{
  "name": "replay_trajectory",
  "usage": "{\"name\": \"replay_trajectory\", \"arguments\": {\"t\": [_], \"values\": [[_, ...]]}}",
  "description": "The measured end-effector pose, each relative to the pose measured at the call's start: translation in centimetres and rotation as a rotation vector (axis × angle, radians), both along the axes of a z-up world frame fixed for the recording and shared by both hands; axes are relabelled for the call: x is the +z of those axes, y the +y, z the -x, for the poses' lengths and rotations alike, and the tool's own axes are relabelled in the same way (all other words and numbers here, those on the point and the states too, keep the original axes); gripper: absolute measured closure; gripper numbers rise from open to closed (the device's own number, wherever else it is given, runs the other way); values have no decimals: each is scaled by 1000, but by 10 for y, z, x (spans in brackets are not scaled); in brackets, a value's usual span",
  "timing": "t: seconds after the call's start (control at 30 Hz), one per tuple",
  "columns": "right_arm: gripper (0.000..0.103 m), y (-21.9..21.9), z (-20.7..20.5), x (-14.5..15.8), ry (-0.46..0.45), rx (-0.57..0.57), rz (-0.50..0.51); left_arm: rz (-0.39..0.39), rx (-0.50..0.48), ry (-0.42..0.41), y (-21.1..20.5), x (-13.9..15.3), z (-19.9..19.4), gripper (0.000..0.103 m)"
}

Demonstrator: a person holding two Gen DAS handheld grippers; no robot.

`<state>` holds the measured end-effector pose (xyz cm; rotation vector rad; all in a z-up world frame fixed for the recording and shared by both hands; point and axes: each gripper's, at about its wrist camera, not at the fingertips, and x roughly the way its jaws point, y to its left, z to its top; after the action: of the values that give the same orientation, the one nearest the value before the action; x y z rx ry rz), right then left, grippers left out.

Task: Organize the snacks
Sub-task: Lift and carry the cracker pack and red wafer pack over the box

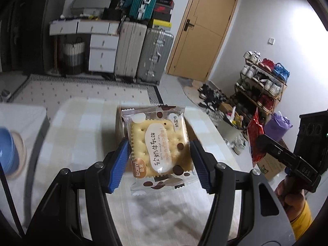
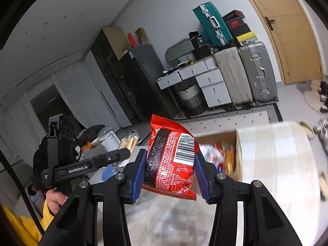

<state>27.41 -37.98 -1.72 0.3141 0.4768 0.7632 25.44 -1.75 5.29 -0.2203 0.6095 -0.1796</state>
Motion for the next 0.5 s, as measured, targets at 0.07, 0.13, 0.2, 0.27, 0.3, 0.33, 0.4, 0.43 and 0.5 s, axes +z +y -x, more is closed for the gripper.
{"name": "replay_trajectory", "arguments": {"t": [0.07,0.13,0.2,0.27,0.3,0.33,0.4,0.43,0.5], "values": [[57,4,-22,5,10,10,-6,-1,19,-7,5,10,-20,46],[57,9,-47,7,30,0,4,6,24,4,11,17,-43,46],[57,13,-70,5,62,6,0,7,24,9,14,23,-66,46],[57,18,-93,-2,105,17,6,-56,43,-7,9,27,-88,46],[57,21,-105,-5,122,21,12,-85,42,-24,7,27,-97,46],[57,26,-117,-11,141,30,28,-108,40,-26,5,27,-109,46],[57,36,-138,-26,182,34,79,-116,27,-8,2,22,-131,46],[57,39,-148,-34,203,31,96,-107,8,5,2,19,-144,46],[57,44,-163,-49,248,43,116,-95,-10,26,0,14,-163,46]]}}
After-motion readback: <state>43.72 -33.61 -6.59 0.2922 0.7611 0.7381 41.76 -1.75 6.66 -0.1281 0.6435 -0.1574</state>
